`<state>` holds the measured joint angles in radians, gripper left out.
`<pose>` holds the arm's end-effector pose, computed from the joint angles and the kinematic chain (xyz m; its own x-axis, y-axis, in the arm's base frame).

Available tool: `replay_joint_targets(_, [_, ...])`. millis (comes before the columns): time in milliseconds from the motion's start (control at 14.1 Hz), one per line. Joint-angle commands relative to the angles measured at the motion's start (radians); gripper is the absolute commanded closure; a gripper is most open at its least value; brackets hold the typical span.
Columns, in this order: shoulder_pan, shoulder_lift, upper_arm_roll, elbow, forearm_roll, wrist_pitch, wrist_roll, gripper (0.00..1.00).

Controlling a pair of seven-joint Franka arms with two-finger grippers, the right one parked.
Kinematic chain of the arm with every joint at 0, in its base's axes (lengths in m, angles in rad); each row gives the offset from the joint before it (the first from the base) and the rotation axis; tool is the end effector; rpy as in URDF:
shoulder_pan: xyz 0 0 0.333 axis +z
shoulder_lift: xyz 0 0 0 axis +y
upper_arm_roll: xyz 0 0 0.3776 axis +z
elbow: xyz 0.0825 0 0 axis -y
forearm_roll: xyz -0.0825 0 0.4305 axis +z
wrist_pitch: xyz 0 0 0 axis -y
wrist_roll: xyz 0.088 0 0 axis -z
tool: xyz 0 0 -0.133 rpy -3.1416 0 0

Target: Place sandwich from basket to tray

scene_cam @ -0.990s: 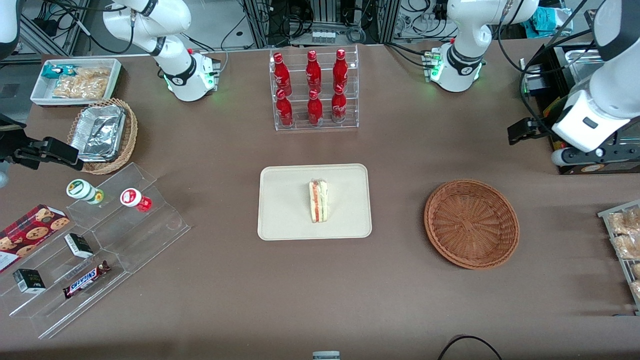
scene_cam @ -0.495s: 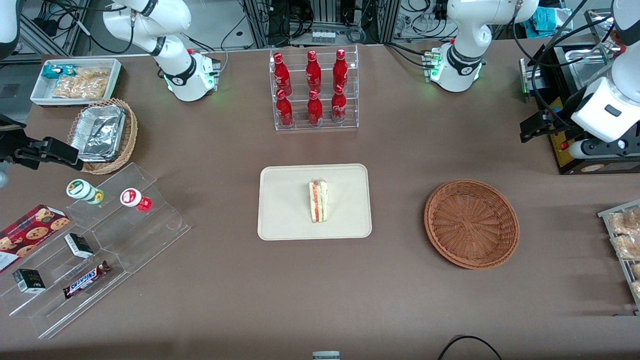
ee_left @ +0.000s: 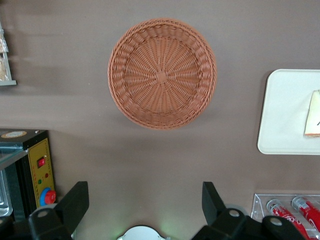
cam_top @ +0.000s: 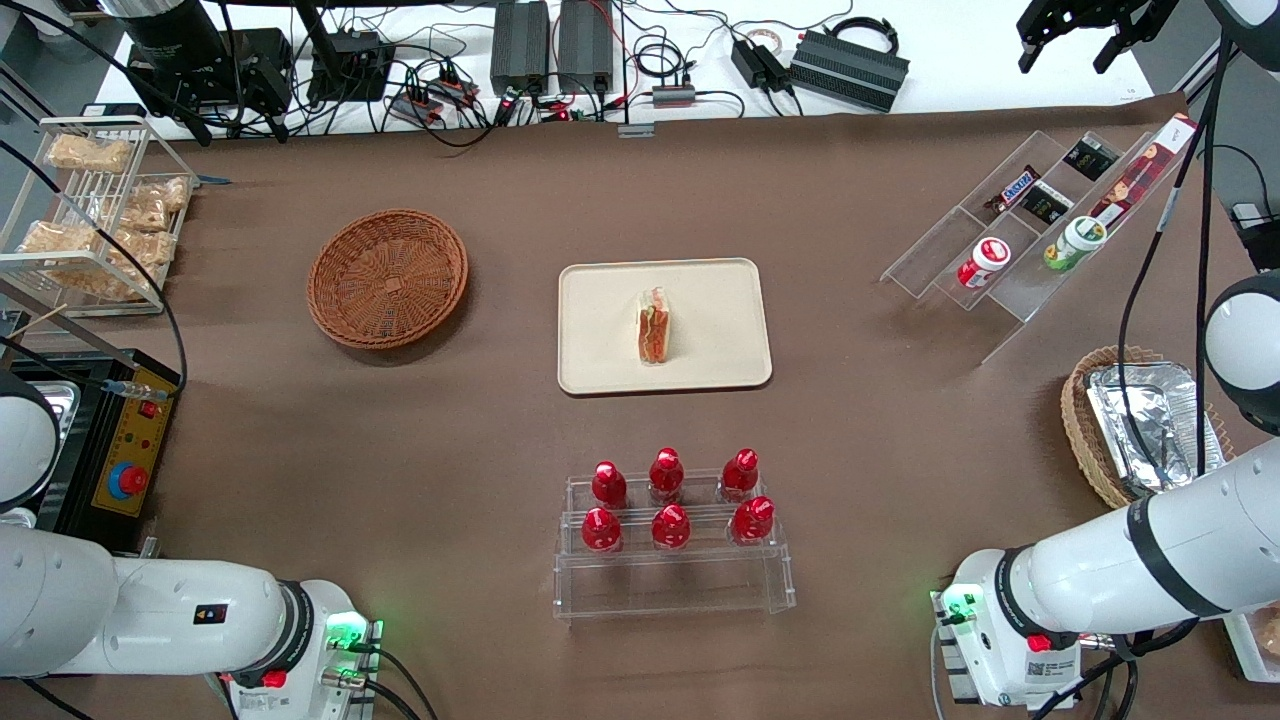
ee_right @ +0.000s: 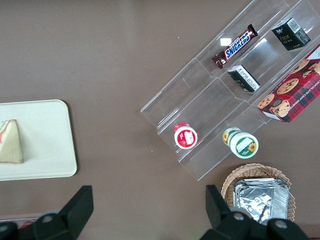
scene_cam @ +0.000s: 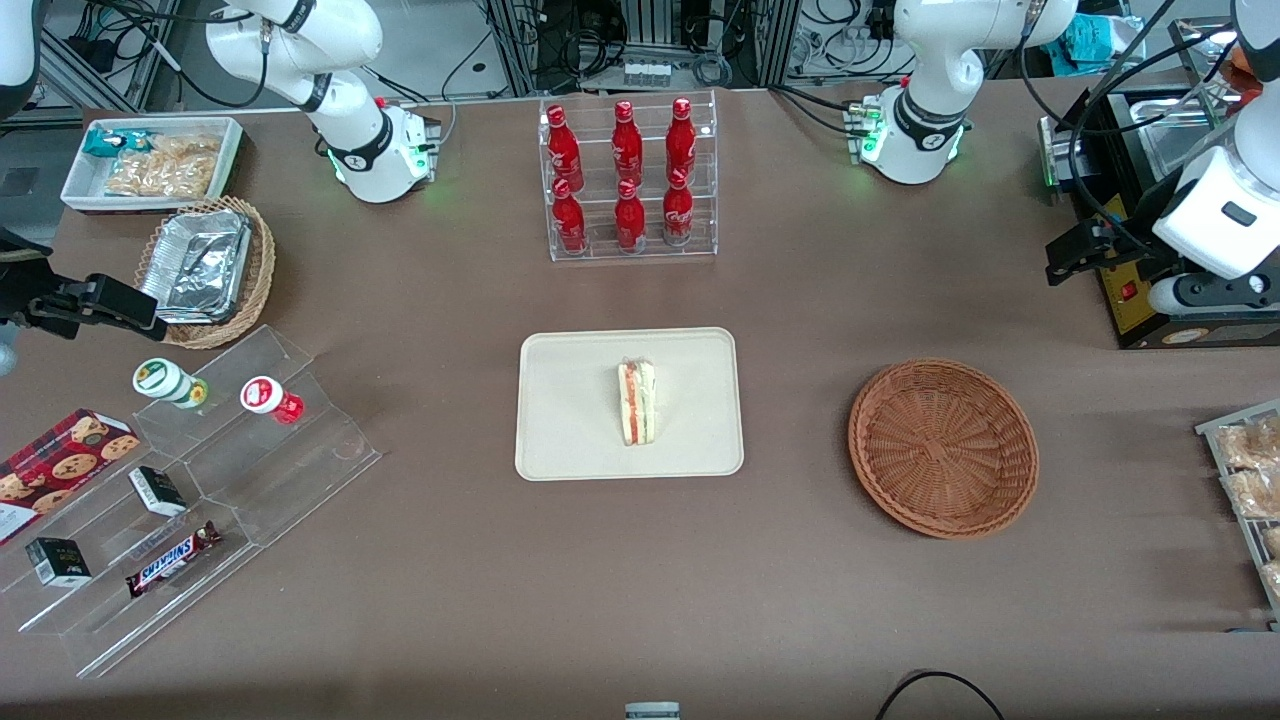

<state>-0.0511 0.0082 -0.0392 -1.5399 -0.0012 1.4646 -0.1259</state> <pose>0.5883 -0.0533 0.6623 0.9959 0.0358 -0.0829 0.0351 -0.9993 -0.0090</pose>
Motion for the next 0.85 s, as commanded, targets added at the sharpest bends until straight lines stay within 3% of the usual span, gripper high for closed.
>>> replay_joint_targets(0, [0.005, -0.008, 0.001, 0.009, 0.0, 0.039, 0.003, 0.0])
replay_joint_targets(778, [0.005, -0.01, 0.001, 0.03, 0.0, 0.036, -0.006, 0.0])
